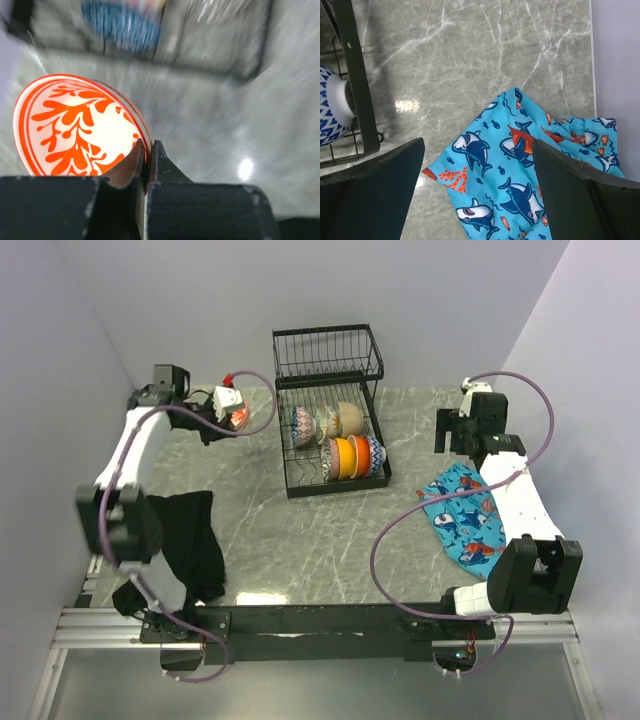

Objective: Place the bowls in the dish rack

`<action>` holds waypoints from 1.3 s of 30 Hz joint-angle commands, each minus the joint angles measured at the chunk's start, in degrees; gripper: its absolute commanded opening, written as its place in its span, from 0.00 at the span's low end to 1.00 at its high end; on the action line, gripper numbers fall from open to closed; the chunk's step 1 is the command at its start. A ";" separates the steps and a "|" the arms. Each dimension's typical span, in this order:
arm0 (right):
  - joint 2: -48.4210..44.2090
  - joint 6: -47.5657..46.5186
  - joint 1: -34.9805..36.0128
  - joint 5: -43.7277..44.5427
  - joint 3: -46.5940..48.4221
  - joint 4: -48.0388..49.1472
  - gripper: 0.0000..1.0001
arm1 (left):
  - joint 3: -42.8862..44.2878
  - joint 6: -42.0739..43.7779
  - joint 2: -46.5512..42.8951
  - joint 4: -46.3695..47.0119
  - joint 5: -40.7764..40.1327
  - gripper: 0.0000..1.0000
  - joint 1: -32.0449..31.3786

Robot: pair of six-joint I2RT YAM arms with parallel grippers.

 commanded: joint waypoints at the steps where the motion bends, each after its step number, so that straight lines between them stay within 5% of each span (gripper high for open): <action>1: -2.18 1.18 -1.08 -1.19 -0.99 2.83 0.96 | -9.29 -18.15 -14.67 5.43 12.22 0.01 -5.85; 7: -4.99 8.04 -1.17 -7.61 -0.11 0.81 0.96 | -22.84 -50.12 -25.49 31.69 11.44 0.01 -14.22; 10: -5.17 10.67 -1.17 -9.73 0.59 0.89 0.96 | -30.57 -80.55 -28.05 52.60 7.59 0.01 -14.66; 13: -5.61 14.10 -1.78 -9.82 0.95 1.86 0.97 | -33.68 -98.44 -27.26 65.03 2.23 0.01 -14.58; 25: -9.21 12.53 -1.96 -7.19 -4.59 0.37 0.97 | -39.65 -119.68 -19.52 84.45 -6.40 0.01 -16.86; 39: -9.74 8.49 -2.49 -5.43 -7.93 -0.78 0.97 | -44.84 -130.50 -13.73 100.18 -13.17 0.01 -17.65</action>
